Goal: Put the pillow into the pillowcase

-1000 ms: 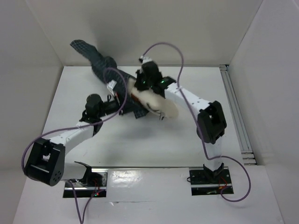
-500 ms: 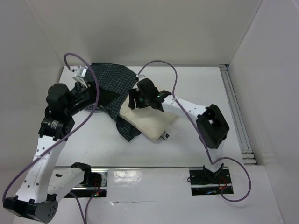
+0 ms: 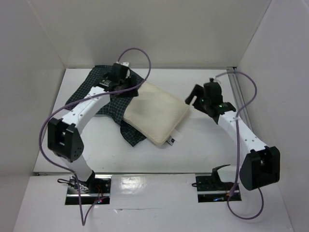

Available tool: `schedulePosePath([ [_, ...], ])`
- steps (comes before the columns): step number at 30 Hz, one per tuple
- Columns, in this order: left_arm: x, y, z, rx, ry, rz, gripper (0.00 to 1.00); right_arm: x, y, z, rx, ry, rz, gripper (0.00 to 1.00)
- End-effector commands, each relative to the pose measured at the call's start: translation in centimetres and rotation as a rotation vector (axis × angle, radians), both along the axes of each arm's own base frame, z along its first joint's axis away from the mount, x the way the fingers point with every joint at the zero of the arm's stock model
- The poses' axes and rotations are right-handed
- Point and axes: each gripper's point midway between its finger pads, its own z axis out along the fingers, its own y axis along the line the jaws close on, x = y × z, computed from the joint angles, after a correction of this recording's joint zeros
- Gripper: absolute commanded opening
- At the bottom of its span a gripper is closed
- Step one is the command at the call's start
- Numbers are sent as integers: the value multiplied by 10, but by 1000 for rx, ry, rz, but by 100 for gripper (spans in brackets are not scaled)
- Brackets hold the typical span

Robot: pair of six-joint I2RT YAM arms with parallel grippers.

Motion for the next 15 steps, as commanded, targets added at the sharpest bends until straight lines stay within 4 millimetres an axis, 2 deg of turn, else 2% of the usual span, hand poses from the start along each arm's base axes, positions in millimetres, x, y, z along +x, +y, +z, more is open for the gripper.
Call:
schedulePosePath([
  [1, 24, 13, 3, 206, -68, 99, 72, -39, -7, -53, 200, 186, 16, 84],
  [2, 31, 17, 3, 255, -78, 136, 72, -47, -11, -71, 256, 237, 12, 84],
  [3, 37, 14, -14, 297, -54, 129, 72, -48, -12, -75, 278, 244, 11, 84],
  [4, 40, 10, -21, 318, -50, 130, 73, -47, -11, -76, 301, 233, 15, 86],
  [5, 48, 8, -19, 339, -63, 118, 73, -47, -11, -83, 325, 254, 16, 86],
  [6, 49, 9, -26, 383, -49, 131, 73, -51, -3, -89, 352, 276, 52, 88],
  [7, 53, 5, -44, 424, -26, 119, 73, -45, 0, -91, 375, 273, 58, 88],
  [8, 61, 10, -40, 459, -46, 146, 73, -46, 6, -96, 404, 287, 74, 89],
  [15, 94, 11, -66, 563, -41, 188, 74, -34, 28, -130, 444, 331, 137, 92],
])
